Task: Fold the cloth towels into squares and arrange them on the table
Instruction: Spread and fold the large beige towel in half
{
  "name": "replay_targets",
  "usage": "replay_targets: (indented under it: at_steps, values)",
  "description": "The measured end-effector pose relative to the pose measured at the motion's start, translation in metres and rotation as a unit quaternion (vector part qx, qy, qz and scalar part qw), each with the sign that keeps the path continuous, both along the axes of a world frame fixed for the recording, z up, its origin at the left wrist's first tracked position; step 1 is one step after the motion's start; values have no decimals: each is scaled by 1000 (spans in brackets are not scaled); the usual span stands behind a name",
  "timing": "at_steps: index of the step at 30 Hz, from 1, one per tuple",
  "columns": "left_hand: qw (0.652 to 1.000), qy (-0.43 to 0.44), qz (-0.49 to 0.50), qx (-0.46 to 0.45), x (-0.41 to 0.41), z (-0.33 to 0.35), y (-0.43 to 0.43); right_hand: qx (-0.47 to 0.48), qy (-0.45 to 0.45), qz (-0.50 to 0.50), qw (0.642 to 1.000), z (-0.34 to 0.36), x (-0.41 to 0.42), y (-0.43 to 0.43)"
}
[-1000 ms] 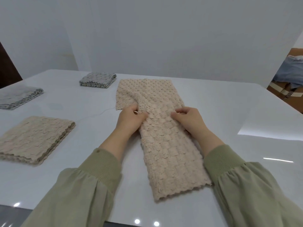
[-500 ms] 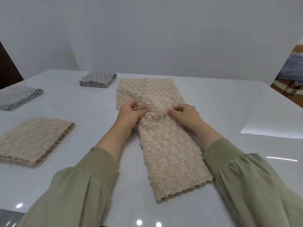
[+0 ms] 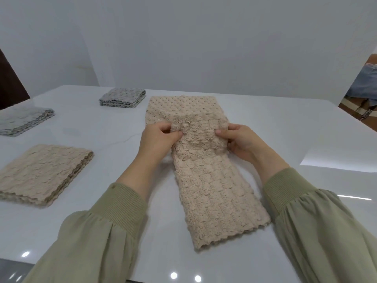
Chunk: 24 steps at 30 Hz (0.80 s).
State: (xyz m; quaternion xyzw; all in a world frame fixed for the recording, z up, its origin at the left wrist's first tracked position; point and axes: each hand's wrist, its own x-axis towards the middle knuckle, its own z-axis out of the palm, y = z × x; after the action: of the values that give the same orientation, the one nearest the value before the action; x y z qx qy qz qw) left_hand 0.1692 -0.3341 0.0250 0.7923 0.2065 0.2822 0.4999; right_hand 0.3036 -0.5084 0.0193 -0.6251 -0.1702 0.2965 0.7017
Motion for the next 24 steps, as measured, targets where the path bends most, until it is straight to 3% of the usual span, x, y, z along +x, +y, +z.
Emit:
replay_targets:
  at_steps: [3, 8, 14, 20, 24]
  values:
    - [996, 27, 56, 64, -3, 1, 1, -53, -111, -59, 991, 3, -7, -1]
    - [998, 51, 35, 24, 0, 0, 3, -118, -317, -124, 933, 4, -17, 6]
    - [998, 49, 36, 5, 2, -4, 5, -131, -342, -186, 912, -8, -18, 15]
    - [975, 133, 98, 147, 11, -23, 6, -273, -413, -169, 852, -24, -4, 15]
    - [957, 158, 97, 222, 13, -28, 9, -364, -412, -109, 828, -22, 1, 19]
